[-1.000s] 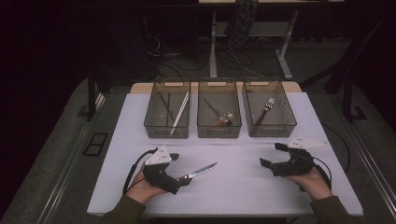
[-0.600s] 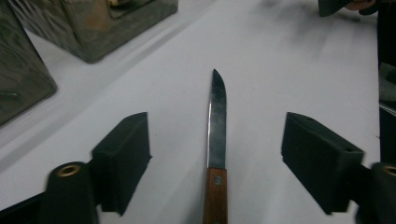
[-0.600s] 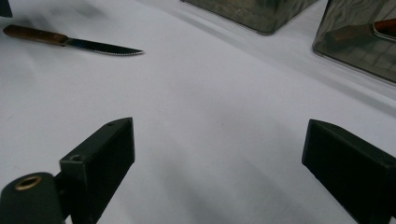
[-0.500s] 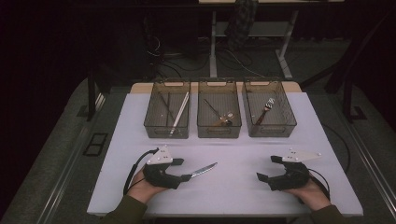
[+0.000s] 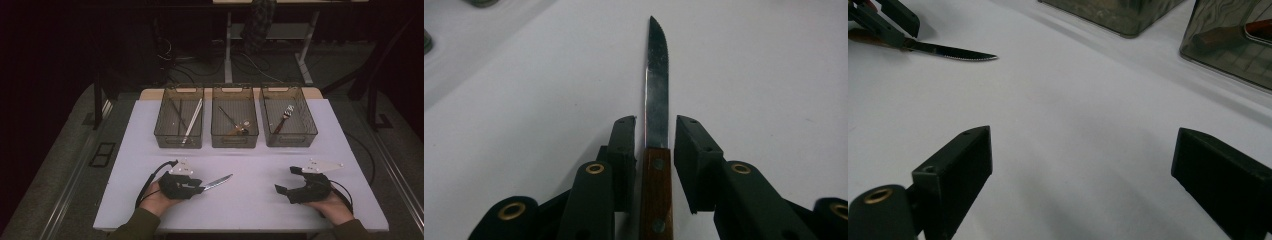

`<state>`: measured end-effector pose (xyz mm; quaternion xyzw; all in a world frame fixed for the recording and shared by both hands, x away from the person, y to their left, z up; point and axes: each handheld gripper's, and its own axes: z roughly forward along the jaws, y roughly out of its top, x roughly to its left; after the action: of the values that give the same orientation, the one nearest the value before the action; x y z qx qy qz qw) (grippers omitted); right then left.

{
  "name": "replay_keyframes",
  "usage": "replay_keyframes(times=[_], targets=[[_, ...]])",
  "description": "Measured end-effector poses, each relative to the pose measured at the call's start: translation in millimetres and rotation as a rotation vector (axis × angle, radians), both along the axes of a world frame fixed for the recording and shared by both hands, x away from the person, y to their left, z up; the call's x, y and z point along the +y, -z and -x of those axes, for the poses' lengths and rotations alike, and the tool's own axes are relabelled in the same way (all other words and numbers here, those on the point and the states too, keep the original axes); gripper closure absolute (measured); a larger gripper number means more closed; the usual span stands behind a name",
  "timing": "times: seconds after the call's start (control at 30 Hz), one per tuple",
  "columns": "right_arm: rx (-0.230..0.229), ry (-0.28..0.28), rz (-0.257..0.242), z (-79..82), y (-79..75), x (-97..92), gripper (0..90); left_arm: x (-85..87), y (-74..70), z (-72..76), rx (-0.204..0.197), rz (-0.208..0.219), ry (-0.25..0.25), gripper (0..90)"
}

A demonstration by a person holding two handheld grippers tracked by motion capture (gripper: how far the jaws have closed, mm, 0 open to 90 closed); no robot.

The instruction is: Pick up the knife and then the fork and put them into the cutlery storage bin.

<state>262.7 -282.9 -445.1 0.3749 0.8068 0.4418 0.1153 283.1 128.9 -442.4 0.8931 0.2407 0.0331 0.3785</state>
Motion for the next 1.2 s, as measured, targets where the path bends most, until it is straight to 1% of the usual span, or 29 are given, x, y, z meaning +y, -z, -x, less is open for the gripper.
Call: replay_keyframes(times=[0.1, 0.2, 0.3, 0.5, 0.6, 0.63, 0.67, 0.7, 0.77, 0.83, 1.0, 1.07, 1.1, 1.13, 1.17, 1.2], targets=[[-0.001, -0.002, 0.004, -0.1, 0.3, 0.3, 9.0, -2.0, 2.6, -0.3, 0.007, -0.013, 0.006, 70.1], [0.000, -0.001, 0.007, -0.3, 0.5, 0.3, 9.0, -1.3, 3.5, -1.0, 0.011, -0.006, 0.009, 72.2], [0.003, 0.000, 0.008, -0.7, 1.1, 0.4, 9.0, -2.3, 4.0, 0.7, -0.001, -0.013, 0.009, 75.2], [0.003, -0.004, 0.005, -0.8, 0.8, 1.9, 9.0, -4.1, 2.4, 0.5, 0.002, -0.028, 0.000, 76.7], [0.000, -0.006, 0.004, -0.9, 0.2, 2.3, 9.0, -7.7, -0.1, 2.1, -0.016, -0.044, -0.009, 76.8], [0.008, -0.005, 0.000, -1.1, -0.2, 2.4, 9.0, -9.3, -2.1, 2.7, -0.030, -0.042, -0.017, 76.8], [0.013, -0.006, -0.003, -1.4, -0.5, 2.5, 9.0, -10.3, -4.0, 3.4, -0.037, -0.034, -0.025, 76.8], [0.014, -0.005, -0.003, -1.6, -0.6, 3.0, 9.0, -11.3, -7.8, 3.7, -0.049, -0.013, -0.038, 76.8], [0.032, -0.005, -0.005, -2.1, -1.4, 4.7, 9.0, -12.1, -13.0, 3.9, -0.054, 0.023, -0.051, 76.8], [0.050, -0.011, -0.021, -2.5, -3.0, 6.3, 9.0, -13.1, -17.4, 4.2, -0.058, 0.048, -0.052, 76.8], [0.058, -0.028, -0.067, -3.7, -12.2, 16.7, 9.1, -18.2, -22.8, 4.7, -0.067, 0.072, -0.063, 76.7], [0.068, -0.040, -0.102, -5.6, -16.6, 23.6, 9.7, -22.3, -26.6, 4.7, -0.074, 0.098, -0.071, 76.8], [0.069, -0.043, -0.107, -6.5, -18.0, 26.1, 10.4, -25.8, -29.6, 5.2, -0.082, 0.115, -0.072, 76.8], [0.068, -0.045, -0.116, -8.1, -20.5, 30.3, 15.1, -29.3, -32.3, 5.7, -0.095, 0.124, -0.072, 76.8], [0.064, -0.045, -0.126, -9.6, -22.3, 33.8, 15.5, -32.1, -34.2, 6.1, -0.103, 0.130, -0.071, 76.8], [0.069, -0.042, -0.134, -10.8, -23.9, 36.6, 18.7, -36.0, -36.3, 6.6, -0.113, 0.141, -0.073, 76.8]])
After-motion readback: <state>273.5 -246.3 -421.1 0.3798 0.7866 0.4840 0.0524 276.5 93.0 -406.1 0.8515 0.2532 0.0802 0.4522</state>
